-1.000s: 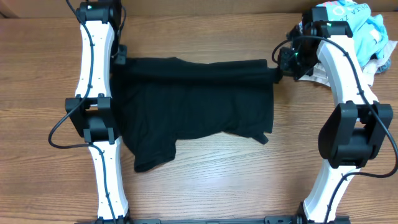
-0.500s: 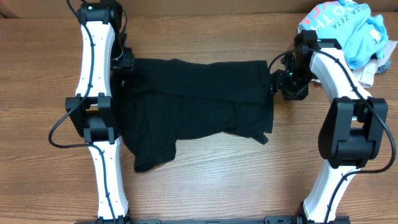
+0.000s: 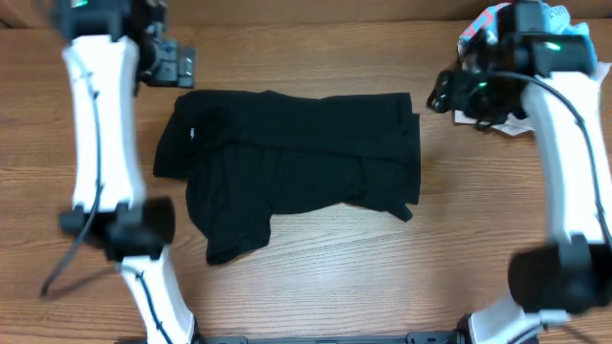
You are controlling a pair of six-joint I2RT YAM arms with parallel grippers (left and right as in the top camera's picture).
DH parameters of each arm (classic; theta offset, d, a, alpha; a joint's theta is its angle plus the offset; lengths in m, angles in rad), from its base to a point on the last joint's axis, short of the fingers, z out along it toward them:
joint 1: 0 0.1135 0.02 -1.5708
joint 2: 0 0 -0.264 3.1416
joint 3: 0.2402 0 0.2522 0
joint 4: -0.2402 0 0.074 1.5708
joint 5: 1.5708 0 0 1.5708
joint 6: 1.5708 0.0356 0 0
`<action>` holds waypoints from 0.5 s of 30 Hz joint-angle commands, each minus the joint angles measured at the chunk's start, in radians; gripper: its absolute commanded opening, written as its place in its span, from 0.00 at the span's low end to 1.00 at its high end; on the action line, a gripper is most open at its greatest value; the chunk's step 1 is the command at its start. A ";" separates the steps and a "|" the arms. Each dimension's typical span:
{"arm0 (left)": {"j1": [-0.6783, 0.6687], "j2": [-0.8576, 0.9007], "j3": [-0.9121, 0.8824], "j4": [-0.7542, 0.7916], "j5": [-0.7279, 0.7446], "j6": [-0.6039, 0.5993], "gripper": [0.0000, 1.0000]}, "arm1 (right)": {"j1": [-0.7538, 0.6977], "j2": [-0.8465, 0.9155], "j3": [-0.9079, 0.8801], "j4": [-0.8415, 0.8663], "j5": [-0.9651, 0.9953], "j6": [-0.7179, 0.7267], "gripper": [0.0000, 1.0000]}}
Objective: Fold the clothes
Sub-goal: 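Lower the spread t-shirt onto the table and release both grippers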
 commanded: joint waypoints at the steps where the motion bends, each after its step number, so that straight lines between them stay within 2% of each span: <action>1: -0.008 -0.180 0.009 -0.006 0.128 -0.012 1.00 | 0.019 -0.162 0.020 -0.055 -0.014 0.017 0.75; 6: -0.054 -0.330 -0.111 -0.006 0.122 -0.060 1.00 | 0.049 -0.297 -0.053 -0.105 0.057 0.080 0.73; 10: -0.087 -0.451 -0.353 -0.005 0.111 -0.137 1.00 | 0.063 -0.399 -0.234 -0.063 0.066 0.129 0.73; 15: -0.102 -0.562 -0.708 0.027 0.106 -0.219 1.00 | 0.072 -0.484 -0.540 0.068 0.054 0.191 0.73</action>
